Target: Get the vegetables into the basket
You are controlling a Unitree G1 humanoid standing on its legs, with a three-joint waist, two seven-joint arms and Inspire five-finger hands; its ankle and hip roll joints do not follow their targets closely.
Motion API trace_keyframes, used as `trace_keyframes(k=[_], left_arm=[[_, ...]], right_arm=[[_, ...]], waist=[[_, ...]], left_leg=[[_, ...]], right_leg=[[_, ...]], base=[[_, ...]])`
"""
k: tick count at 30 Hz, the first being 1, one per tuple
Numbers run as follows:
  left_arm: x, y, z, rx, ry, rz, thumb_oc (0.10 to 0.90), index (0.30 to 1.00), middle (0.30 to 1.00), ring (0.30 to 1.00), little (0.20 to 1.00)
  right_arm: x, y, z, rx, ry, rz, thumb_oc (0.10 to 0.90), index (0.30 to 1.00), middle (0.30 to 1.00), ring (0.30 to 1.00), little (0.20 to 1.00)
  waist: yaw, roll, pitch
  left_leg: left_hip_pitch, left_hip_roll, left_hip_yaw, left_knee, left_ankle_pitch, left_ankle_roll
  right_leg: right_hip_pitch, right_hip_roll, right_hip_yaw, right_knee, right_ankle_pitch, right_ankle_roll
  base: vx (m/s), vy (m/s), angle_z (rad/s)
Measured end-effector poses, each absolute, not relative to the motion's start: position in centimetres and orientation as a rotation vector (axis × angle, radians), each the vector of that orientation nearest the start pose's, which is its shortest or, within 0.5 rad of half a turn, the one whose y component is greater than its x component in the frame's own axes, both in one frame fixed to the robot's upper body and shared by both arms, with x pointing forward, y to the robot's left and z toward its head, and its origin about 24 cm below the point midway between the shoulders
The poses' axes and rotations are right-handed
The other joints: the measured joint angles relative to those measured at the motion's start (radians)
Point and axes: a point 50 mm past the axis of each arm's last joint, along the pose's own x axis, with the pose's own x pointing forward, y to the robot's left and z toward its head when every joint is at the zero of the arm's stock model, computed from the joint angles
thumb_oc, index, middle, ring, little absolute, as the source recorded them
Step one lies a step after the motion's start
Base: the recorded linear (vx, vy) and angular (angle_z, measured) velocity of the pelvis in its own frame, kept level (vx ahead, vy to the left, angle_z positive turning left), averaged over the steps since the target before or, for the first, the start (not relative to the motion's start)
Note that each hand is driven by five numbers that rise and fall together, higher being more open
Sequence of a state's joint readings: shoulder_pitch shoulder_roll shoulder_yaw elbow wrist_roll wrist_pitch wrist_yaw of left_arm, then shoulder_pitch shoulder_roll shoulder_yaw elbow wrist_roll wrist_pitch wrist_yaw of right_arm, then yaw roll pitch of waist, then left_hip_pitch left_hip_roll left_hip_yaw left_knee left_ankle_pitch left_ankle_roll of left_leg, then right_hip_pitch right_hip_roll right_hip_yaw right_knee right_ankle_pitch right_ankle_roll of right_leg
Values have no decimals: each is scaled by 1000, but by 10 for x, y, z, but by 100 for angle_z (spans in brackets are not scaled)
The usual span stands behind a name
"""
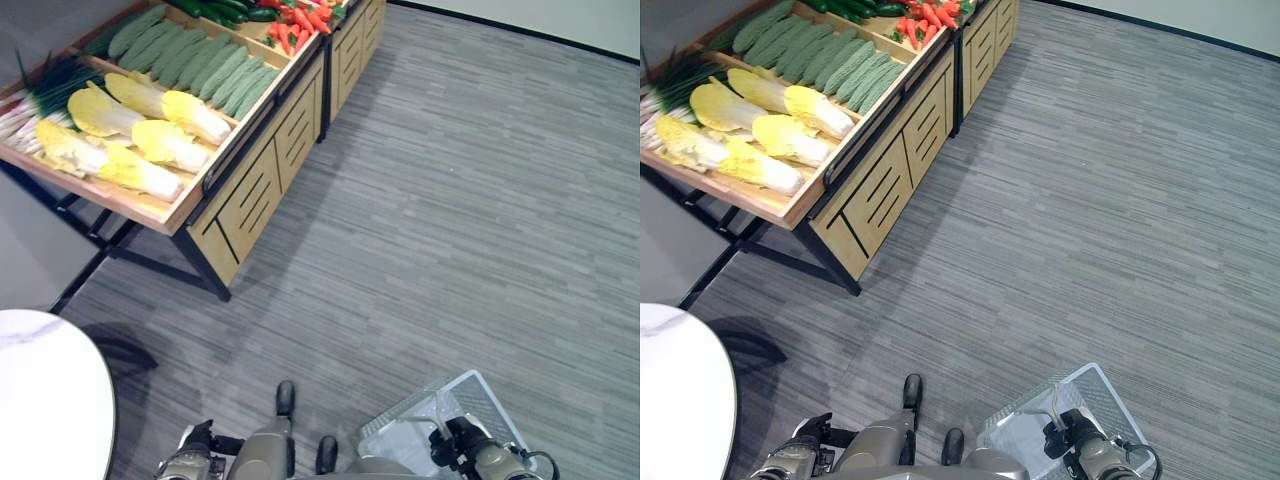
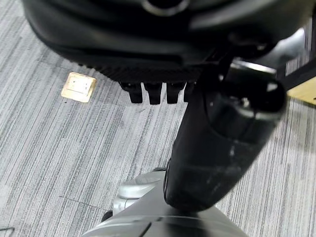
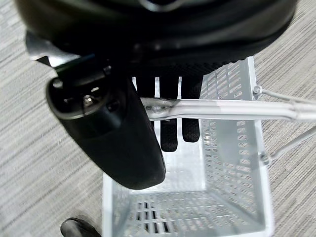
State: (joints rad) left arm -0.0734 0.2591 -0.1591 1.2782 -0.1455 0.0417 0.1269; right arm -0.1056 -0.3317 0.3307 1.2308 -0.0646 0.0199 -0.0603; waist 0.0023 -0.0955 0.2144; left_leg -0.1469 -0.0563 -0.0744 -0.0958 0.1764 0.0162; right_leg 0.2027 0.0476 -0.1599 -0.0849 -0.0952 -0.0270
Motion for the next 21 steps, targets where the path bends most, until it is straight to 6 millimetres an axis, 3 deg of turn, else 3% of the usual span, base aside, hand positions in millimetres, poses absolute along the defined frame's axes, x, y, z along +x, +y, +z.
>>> trace_keyframes(k=[1,2,4,5,7,8,9,11,13,15,17,19,20,21], left_arm=[[93,243,-160,279,1272,218,900,1000,1000,1000,1000],[89,242,-161,284,1289,210,900,1000,1000,1000,1000],[91,241,-161,293,1283,201,900,1000,1000,1000,1000],[92,241,-161,298,1278,194,900,1000,1000,1000,1000],[86,242,-162,310,1299,186,900,1000,1000,1000,1000],[86,246,-161,331,1299,185,900,1000,1000,1000,1000],[94,252,-157,349,1279,194,900,1000,1000,1000,1000],[97,255,-156,355,1268,198,900,1000,1000,1000,1000],[102,259,-153,361,1250,208,900,1000,1000,1000,1000],[108,257,-152,352,1229,199,900,1000,1000,1000,1000],[118,248,-152,340,1209,184,900,1000,1000,1000,1000],[128,243,-151,331,1193,175,900,1000,1000,1000,1000],[128,243,-151,330,1196,178,900,1000,1000,1000,1000],[126,243,-152,330,1203,178,900,1000,1000,1000,1000]], right_arm=[[125,-260,-145,-614,1165,60,400,300,300,300,300],[112,-260,-150,-610,1207,61,400,300,300,300,300],[105,-259,-152,-601,1227,65,400,300,300,300,300],[100,-256,-154,-557,1242,40,400,300,300,300,300],[105,-254,-153,-550,1221,25,400,300,300,300,300],[109,-252,-152,-547,1204,26,400,300,300,300,300],[112,-249,-152,-546,1192,44,400,300,300,300,300],[117,-247,-152,-545,1183,46,400,300,300,300,300],[127,-244,-149,-544,1152,48,400,300,300,300,300],[132,-244,-148,-546,1138,47,400,300,300,300,300],[142,-248,-142,-566,1093,32,400,300,300,300,300],[150,-253,-136,-570,1060,11,400,300,300,300,300],[153,-253,-135,-547,1049,-3,400,300,300,300,300],[152,-253,-136,-545,1051,-2,400,300,300,300,300]], waist=[[0,36,-21],[1,26,-39],[-7,35,-44],[-9,50,-48],[-6,86,-65],[-8,83,-72],[5,72,-68],[23,68,-67],[37,51,-56],[40,48,-35],[45,81,1],[47,103,28],[46,89,49],[45,84,52]], left_leg=[[30,20,5,8,24,-7],[47,-21,57,19,7,20],[62,-49,55,19,22,37],[83,-62,69,8,-19,63],[100,-62,95,8,-29,79],[104,-69,103,9,-41,73],[113,-78,128,13,-58,104],[118,-79,155,13,-59,111],[155,-80,166,9,-110,135],[191,-72,166,8,-142,174],[198,-26,166,9,-146,176],[211,6,159,10,-160,162],[248,1,167,10,-168,147],[274,0,167,10,-185,118]], right_leg=[[29,15,20,0,-31,-5],[41,-41,26,37,-76,13],[24,-67,16,97,-117,39],[-17,-96,35,196,-138,42],[-130,-120,58,432,-193,78],[-162,-129,69,480,-203,95],[-226,-151,65,550,-197,102],[-268,-167,49,604,-201,103],[-327,-188,-9,679,-196,111],[-361,-168,-5,644,-193,105],[-451,-89,28,466,-151,84],[-518,-30,75,271,-27,91],[-533,-25,87,150,64,101],[-538,-29,94,109,101,100]], base=[[392,283,-56],[481,414,-37],[405,434,-4],[294,338,-20],[279,334,-44],[297,359,-45],[300,336,-43],[192,161,-49],[270,193,-33],[201,129,-10],[163,54,-3],[189,-7,11],[241,-56,15],[279,-92,22]])
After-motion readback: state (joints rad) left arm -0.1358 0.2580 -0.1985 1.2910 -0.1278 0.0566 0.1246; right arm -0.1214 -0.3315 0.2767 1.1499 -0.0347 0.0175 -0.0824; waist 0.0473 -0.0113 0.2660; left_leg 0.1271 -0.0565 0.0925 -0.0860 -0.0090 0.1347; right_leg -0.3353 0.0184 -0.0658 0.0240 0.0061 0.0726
